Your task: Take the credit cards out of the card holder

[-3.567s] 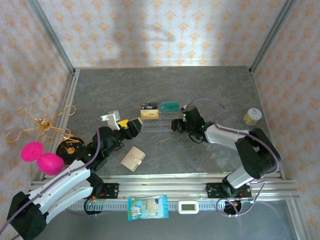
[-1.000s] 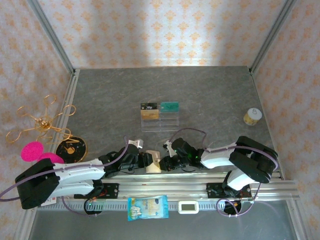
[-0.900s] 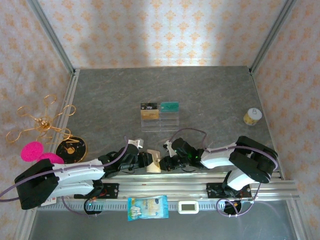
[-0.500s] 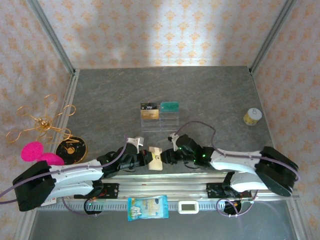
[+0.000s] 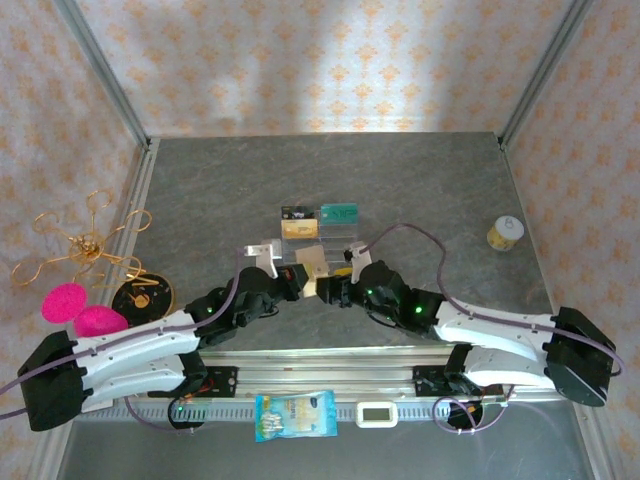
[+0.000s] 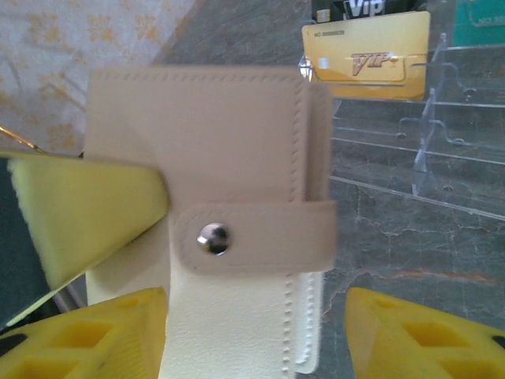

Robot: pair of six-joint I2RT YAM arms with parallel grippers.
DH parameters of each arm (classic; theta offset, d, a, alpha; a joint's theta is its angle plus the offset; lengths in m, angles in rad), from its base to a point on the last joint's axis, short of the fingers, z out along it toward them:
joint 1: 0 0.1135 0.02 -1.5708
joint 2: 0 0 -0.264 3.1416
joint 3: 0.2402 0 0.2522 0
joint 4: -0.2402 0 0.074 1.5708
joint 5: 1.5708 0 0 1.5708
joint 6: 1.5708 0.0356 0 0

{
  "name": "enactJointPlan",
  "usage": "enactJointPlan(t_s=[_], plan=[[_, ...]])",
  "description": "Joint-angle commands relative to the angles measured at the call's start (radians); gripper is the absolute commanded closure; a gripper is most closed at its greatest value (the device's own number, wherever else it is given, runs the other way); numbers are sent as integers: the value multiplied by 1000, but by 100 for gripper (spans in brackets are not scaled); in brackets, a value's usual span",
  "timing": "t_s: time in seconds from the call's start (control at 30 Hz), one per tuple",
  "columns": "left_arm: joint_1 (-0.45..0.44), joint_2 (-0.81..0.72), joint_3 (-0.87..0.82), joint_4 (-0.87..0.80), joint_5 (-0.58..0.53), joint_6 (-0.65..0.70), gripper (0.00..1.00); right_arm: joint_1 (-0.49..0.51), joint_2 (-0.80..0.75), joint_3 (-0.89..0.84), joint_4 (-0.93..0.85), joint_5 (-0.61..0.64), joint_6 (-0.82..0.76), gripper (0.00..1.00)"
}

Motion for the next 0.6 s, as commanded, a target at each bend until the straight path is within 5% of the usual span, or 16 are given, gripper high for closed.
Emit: enactJointPlan(t_s=[0.0,0.27,0.57], plan=[[5,19,29,-12,-23,25,100,29,27,50,-1,114,-59,39],[5,29,11,33,57,-18,100,29,125,100,-33,281,-69,45],[4,56,9,38,93,-52,100,28,121,105,-78,377,-33,98]])
